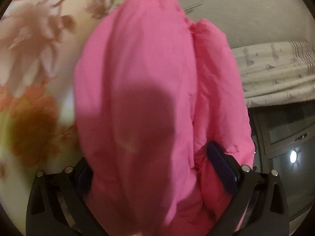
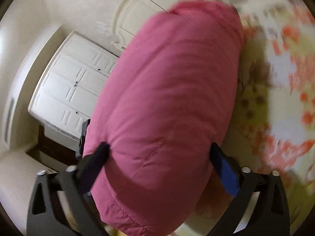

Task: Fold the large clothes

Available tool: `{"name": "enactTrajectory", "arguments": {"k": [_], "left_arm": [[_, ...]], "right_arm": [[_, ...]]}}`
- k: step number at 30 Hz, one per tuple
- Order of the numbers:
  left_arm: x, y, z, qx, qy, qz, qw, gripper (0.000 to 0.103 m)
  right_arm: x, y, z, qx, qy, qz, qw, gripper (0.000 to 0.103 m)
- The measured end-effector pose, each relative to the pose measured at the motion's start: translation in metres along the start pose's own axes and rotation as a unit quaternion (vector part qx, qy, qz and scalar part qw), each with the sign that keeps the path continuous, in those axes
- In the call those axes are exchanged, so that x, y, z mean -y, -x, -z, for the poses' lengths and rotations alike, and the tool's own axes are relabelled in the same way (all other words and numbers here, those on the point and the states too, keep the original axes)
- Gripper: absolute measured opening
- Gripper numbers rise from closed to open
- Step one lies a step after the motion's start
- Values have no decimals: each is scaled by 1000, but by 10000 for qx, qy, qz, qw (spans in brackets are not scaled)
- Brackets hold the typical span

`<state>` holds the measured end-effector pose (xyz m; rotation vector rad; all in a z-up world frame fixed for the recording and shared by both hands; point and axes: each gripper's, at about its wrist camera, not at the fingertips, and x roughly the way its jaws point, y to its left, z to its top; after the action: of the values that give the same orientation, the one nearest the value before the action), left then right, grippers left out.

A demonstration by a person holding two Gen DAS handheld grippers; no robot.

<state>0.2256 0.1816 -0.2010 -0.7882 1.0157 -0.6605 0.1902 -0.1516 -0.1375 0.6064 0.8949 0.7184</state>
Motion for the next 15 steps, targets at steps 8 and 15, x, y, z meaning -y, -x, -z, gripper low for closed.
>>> {"name": "enactTrajectory", "arguments": {"k": [8, 15], "left_arm": [[49, -20, -1, 351, -457, 719, 9957, 72], [118, -100, -24, 277, -971, 853, 9912, 72]], "right_arm": [[-20, 42, -8, 779, 823, 564, 9920, 78], [-2, 103, -35, 1179, 1071, 1433, 9768, 75]]}}
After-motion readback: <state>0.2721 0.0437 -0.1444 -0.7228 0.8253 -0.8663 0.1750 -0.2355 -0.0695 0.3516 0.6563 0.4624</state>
